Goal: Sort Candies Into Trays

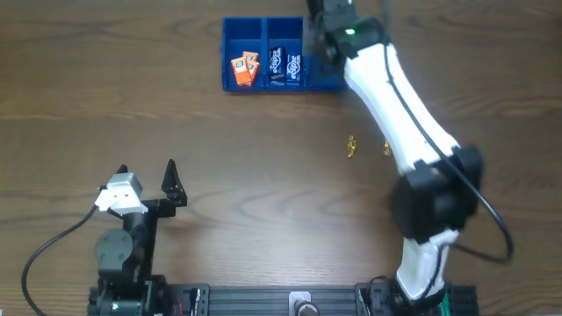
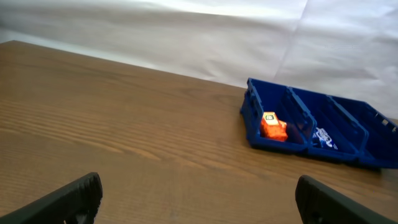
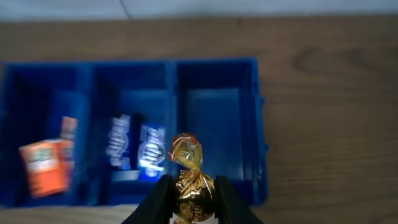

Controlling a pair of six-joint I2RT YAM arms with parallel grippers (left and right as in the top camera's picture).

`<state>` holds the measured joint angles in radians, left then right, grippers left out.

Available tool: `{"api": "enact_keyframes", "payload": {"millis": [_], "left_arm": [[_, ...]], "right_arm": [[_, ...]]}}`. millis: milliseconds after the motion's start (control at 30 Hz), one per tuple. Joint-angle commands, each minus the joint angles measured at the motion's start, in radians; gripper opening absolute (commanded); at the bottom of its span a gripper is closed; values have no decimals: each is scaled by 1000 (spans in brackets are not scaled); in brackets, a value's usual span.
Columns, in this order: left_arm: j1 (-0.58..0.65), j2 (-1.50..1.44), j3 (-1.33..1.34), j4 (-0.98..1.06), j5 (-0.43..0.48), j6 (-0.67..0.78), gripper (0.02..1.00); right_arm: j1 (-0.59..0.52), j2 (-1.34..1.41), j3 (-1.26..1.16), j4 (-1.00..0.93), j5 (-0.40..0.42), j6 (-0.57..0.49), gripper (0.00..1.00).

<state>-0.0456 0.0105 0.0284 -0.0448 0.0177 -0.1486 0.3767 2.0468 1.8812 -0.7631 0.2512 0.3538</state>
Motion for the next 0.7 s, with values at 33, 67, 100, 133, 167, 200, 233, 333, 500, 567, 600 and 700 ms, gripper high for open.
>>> {"api": "enact_keyframes", "payload": {"millis": [33, 67, 100, 133, 167, 200, 233, 333, 500, 567, 600, 700], "left_arm": [[6, -6, -23, -34, -13, 14, 998], [6, -6, -23, -34, -13, 14, 998], [6, -6, -23, -34, -13, 14, 998], [6, -6, -23, -34, -13, 14, 998], [6, -6, -23, -34, -13, 14, 998], [6, -6, -23, -34, -13, 14, 998], [6, -6, -23, -34, -13, 14, 998], [6, -6, -23, -34, -13, 14, 998], [6, -6, -23, -34, -13, 14, 998], [6, -6, -23, -34, -13, 14, 998], [6, -6, -23, -34, -13, 14, 996], [6, -6, -23, -34, -13, 14, 998]], "right_arm": [[-19, 73, 20, 8, 25, -18, 198], [-19, 79, 20, 10, 26, -18, 205], [-21, 82, 20, 14, 25, -18, 209], [-24, 82, 20, 19, 25, -18, 270], [-26, 82, 20, 21, 25, -18, 509], [-26, 82, 20, 22, 25, -18, 612], [-27, 82, 20, 21, 25, -18, 704], [-32, 60, 17, -12, 25, -19, 803], [-34, -158, -180, -75, 4, -14, 801], [-32, -311, -388, -46, -81, 1, 792], [-32, -378, -507, -19, -111, 28, 790], [-41, -449, -772, 78, -151, 66, 790]]}}
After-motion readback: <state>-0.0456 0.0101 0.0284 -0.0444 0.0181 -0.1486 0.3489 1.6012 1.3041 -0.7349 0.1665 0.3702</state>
